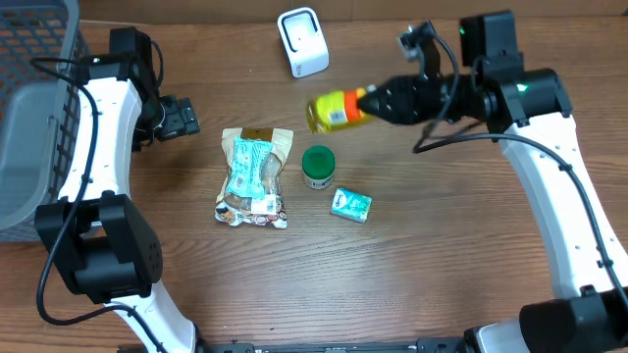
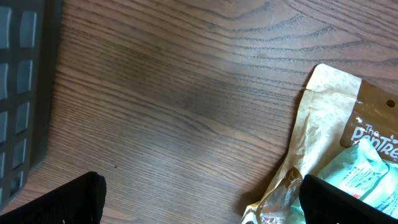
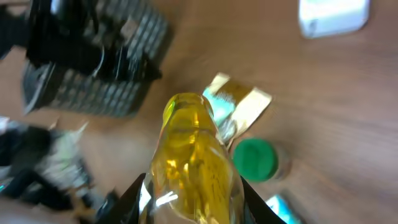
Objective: Scan the item barcode
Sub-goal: 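Lift the yellow bottle and carry it toward the white scanner, then hold the yellow bottle's label in front of the scanner, then carry the yellow bottle right and set it down on the table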
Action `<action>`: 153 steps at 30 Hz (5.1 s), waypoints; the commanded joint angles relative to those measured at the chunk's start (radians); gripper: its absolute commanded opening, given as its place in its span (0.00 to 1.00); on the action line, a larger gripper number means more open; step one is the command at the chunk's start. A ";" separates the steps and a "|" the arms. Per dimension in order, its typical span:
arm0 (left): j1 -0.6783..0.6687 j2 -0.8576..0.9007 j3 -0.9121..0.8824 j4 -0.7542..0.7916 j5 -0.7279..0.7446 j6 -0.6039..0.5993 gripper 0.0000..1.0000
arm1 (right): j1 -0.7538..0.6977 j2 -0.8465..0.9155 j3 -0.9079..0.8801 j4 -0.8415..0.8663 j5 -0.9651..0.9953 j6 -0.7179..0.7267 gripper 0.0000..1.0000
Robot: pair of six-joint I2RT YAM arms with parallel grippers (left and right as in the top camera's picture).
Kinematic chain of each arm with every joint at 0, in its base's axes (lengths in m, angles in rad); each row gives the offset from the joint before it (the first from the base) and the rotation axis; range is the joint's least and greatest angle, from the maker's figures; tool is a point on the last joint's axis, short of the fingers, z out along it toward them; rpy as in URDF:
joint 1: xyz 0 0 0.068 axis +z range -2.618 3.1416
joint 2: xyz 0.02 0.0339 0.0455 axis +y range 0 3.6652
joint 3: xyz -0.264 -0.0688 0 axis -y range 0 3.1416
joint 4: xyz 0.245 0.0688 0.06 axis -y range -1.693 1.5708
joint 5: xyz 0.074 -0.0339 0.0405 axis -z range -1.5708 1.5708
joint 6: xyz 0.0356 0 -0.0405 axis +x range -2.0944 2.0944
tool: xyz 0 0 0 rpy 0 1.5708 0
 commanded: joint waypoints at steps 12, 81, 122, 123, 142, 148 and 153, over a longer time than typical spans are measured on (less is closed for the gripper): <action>-0.007 -0.010 0.015 0.001 -0.006 0.015 0.99 | 0.287 0.143 0.163 0.436 0.860 -0.288 0.04; -0.007 -0.010 0.015 0.001 -0.006 0.015 0.99 | 0.164 -0.006 0.163 0.288 1.102 -0.123 0.04; -0.007 -0.010 0.015 0.004 -0.006 0.015 0.99 | -0.279 0.024 -0.367 -0.082 0.904 0.240 0.29; -0.007 -0.010 0.015 0.004 -0.006 0.015 0.99 | -0.279 0.024 -0.367 -0.082 0.904 0.240 0.30; -0.017 -0.010 0.015 0.004 -0.006 0.015 1.00 | -0.279 0.024 -0.366 -0.057 0.906 0.240 0.53; -0.020 -0.010 0.015 0.004 -0.006 0.015 1.00 | -0.279 0.024 -0.224 -0.016 0.909 0.201 0.56; -0.021 -0.010 0.015 0.004 -0.006 0.015 1.00 | -0.272 0.024 -0.062 -0.048 0.880 0.202 0.56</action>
